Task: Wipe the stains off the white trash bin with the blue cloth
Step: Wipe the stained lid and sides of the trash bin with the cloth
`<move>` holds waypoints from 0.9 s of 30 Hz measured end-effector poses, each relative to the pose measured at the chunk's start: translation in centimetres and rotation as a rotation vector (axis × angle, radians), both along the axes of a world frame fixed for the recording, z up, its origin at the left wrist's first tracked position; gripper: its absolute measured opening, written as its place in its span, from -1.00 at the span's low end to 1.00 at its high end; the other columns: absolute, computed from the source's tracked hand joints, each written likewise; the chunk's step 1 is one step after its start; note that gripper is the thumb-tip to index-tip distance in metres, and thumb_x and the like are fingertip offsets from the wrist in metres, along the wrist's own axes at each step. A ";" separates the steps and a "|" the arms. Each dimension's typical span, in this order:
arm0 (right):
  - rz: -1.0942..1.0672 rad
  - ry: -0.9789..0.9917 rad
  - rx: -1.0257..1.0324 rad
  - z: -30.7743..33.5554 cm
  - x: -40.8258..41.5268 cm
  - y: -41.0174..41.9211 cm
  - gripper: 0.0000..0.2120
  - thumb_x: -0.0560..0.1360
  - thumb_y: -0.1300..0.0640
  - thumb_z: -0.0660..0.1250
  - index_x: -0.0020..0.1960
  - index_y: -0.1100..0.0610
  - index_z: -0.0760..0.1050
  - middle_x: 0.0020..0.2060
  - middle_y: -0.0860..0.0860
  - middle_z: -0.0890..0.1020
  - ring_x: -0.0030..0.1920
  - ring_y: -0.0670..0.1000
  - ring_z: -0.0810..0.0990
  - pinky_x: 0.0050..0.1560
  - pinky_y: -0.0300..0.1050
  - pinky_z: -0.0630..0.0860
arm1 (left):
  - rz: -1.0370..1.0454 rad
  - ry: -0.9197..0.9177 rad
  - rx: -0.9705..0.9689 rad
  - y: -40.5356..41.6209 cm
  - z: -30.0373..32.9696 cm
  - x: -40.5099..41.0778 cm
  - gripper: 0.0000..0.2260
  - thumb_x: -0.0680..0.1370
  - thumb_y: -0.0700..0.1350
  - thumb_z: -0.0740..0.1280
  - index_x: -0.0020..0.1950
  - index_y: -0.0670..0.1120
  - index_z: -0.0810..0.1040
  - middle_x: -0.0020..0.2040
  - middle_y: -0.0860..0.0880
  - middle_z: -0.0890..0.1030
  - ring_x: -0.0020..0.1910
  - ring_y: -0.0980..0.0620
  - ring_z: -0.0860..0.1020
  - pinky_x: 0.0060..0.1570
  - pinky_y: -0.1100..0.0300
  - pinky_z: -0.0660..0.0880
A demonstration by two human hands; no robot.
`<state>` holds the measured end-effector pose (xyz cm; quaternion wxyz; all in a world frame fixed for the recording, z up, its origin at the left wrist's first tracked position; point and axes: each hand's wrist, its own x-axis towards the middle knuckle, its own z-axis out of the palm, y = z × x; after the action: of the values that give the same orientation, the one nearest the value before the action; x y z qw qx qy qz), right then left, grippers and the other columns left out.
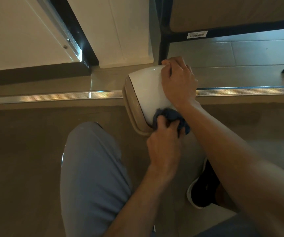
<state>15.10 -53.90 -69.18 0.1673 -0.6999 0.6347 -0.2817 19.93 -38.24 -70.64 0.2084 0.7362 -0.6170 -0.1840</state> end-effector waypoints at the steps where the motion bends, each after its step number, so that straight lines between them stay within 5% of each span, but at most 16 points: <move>1: 0.007 -0.007 0.002 0.0 -0.1 0.0 -0.67 0.67 0.00 0.06 0.25 0.02 0.53 0.26 -0.08 0.51 0.21 0.05 0.51 -0.01 -0.06 0.38 | -0.044 -0.054 0.008 -0.5 0.3 -0.4 -0.74 0.61 0.07 0.36 0.27 0.06 0.60 0.19 -0.07 0.46 -0.26 -0.11 0.62 -0.30 0.03 0.57; 7: 0.008 -0.006 0.002 0.1 0.1 0.0 -0.66 0.67 0.00 0.05 0.26 0.03 0.54 0.25 -0.06 0.52 0.20 0.06 0.52 0.04 0.02 0.50 | -0.085 -0.146 -0.026 1.9 0.4 4.5 -0.81 0.58 0.06 0.37 0.16 0.06 0.62 0.10 -0.02 0.49 -0.33 -0.07 0.59 -0.42 0.08 0.54; 12: 0.010 -0.032 0.010 0.2 -0.1 0.2 -0.67 0.67 0.00 0.05 0.25 0.03 0.54 0.24 -0.05 0.52 0.19 0.06 0.52 0.08 0.09 0.54 | -0.134 -0.169 -0.027 -0.2 -0.4 0.8 -0.80 0.59 0.02 0.40 0.19 0.02 0.61 0.14 -0.09 0.50 -0.35 -0.05 0.58 -0.47 0.13 0.47; 17: 0.014 -0.034 0.017 0.2 -0.3 0.0 -0.68 0.67 0.01 0.06 0.26 0.02 0.54 0.26 -0.06 0.51 0.20 0.07 0.51 0.07 0.05 0.51 | -0.169 -0.063 0.010 1.3 0.4 3.6 -0.75 0.58 0.06 0.38 0.25 0.10 0.58 0.17 0.01 0.45 -0.15 -0.02 0.62 -0.25 0.08 0.56; 21: 0.009 -0.031 0.025 0.0 -0.3 0.0 -0.67 0.67 -0.02 0.05 0.28 0.00 0.52 0.27 -0.07 0.50 0.21 0.05 0.50 0.06 0.01 0.46 | 0.016 0.175 -0.273 2.0 2.8 8.2 -0.74 0.55 0.06 0.40 0.21 0.04 0.57 0.09 0.12 0.34 -0.04 0.33 0.46 -0.12 0.44 0.49; 23: 0.008 -0.030 0.023 -0.2 -0.3 0.0 -0.66 0.67 -0.02 0.04 0.28 -0.02 0.51 0.28 -0.08 0.50 0.21 0.04 0.50 0.03 -0.01 0.43 | 0.093 0.159 -0.351 0.9 2.9 9.0 -0.71 0.59 0.09 0.36 0.27 0.03 0.53 0.10 0.12 0.30 -0.04 0.31 0.42 -0.13 0.50 0.45; 25: 0.006 -0.030 0.004 -0.2 -0.2 0.1 -0.66 0.67 -0.02 0.03 0.28 -0.02 0.51 0.27 -0.09 0.51 0.21 0.04 0.50 0.00 -0.05 0.40 | 0.102 0.052 -0.334 -0.9 2.1 9.0 -0.66 0.62 0.12 0.31 0.35 0.03 0.50 0.15 0.05 0.33 0.04 0.23 0.37 -0.06 0.42 0.42; 27: 0.009 -0.033 -0.021 -0.2 -0.3 0.2 -0.66 0.67 -0.02 0.04 0.28 -0.01 0.52 0.26 -0.09 0.52 0.21 0.04 0.51 0.00 -0.05 0.43 | 0.109 -0.057 -0.298 -2.7 0.9 8.9 -0.64 0.65 0.14 0.23 0.40 0.04 0.49 0.28 -0.09 0.39 0.22 0.00 0.38 0.13 0.13 0.46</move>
<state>14.80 -53.69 -69.40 0.1716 -0.6996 0.6258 -0.2991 28.84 -40.97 -69.73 0.3075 0.7346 -0.6021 -0.0577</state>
